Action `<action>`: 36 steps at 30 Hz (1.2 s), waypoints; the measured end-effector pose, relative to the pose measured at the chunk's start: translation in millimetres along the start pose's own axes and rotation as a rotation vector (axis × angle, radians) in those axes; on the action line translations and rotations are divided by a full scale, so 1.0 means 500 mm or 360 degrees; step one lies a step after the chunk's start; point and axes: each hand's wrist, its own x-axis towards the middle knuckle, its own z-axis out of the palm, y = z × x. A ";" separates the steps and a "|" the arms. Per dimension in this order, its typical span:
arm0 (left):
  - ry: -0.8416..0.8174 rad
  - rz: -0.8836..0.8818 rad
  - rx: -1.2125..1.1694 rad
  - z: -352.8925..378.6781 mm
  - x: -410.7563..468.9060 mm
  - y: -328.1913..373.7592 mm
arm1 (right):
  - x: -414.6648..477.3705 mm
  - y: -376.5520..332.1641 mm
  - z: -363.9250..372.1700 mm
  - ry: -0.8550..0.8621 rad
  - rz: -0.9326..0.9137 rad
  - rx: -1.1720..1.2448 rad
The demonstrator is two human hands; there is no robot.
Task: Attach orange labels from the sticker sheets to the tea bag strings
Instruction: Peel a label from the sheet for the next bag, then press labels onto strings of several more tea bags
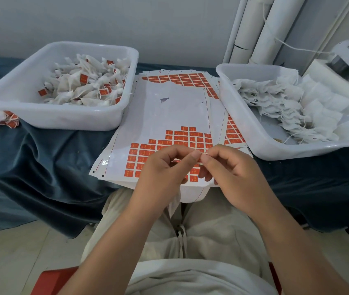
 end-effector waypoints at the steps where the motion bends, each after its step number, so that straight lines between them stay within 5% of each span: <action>1: 0.0021 -0.0046 -0.0033 -0.001 0.002 -0.001 | 0.000 0.001 0.003 -0.0012 0.0007 -0.0024; 11: 0.0049 -0.0116 0.0143 -0.023 0.022 0.031 | 0.000 0.009 0.019 0.0060 0.0068 -0.0085; 22: 0.0790 0.0312 0.0250 -0.327 0.317 0.250 | 0.000 0.014 0.038 -0.0150 0.0036 -0.0253; 29: 0.0431 -0.0203 0.0937 -0.444 0.413 0.220 | 0.004 0.021 0.030 -0.0167 0.0038 -0.0308; 36: 0.0718 0.0112 0.1028 -0.380 0.324 0.148 | 0.009 0.022 0.009 -0.0033 -0.0009 -0.0266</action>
